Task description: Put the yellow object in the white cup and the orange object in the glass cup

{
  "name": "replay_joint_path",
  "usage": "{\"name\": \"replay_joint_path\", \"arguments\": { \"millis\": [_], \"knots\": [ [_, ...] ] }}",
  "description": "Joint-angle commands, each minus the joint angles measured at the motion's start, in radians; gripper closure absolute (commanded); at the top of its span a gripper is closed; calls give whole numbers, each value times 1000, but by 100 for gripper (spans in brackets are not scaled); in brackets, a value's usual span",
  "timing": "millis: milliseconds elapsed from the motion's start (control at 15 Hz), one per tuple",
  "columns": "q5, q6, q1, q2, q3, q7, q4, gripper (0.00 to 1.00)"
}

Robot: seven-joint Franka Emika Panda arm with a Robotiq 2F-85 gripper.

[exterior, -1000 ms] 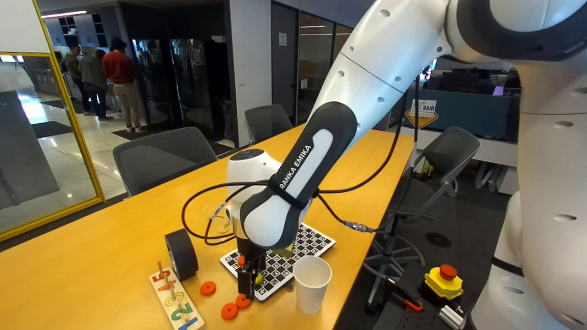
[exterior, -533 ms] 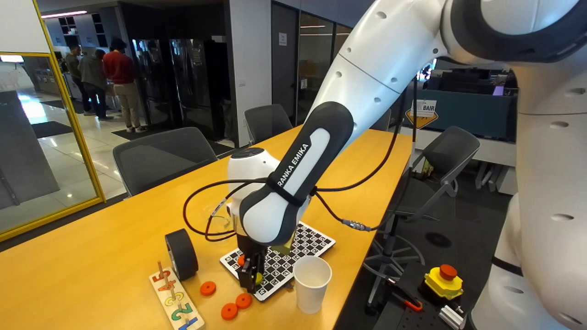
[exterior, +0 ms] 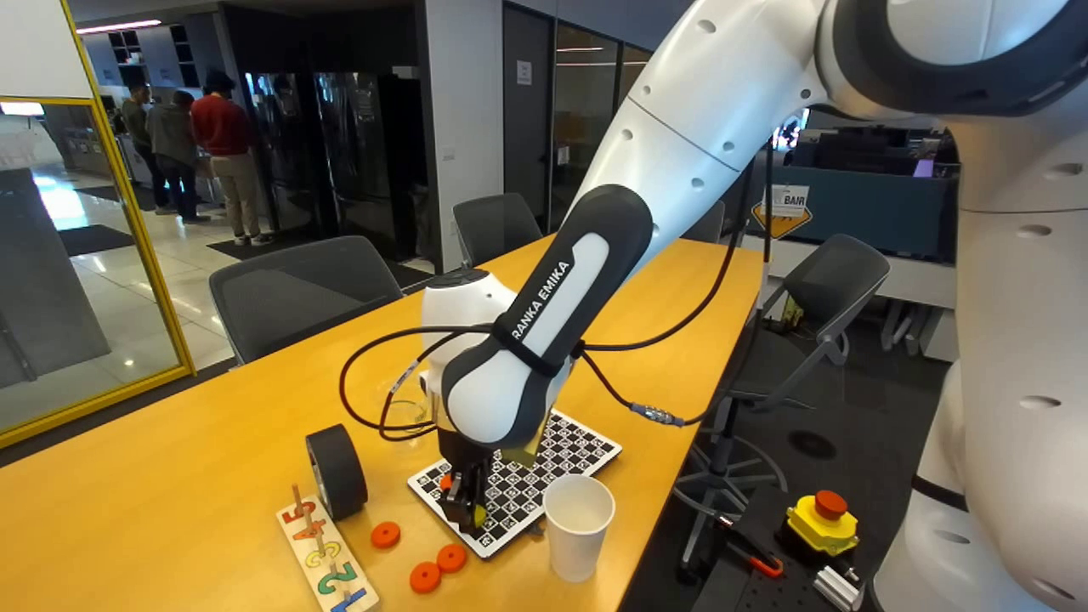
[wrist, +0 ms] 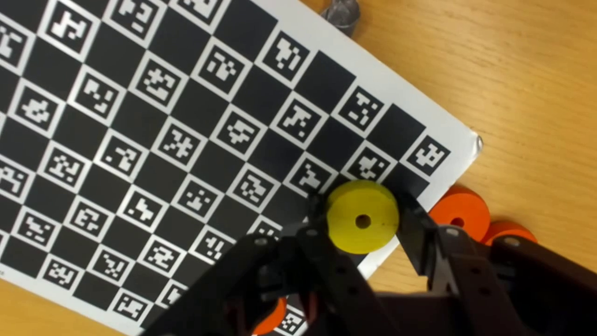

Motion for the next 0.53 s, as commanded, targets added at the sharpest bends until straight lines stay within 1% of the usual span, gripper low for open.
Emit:
{"name": "replay_joint_path", "arguments": {
  "millis": [0,133,467],
  "knots": [
    [29,-64,-17,-47,21,-6,-2,83],
    [59,-131,-21,-112,35,-15,-30,83],
    [89,-218,-6,-298,37,6,-107,83]
  ]
}}
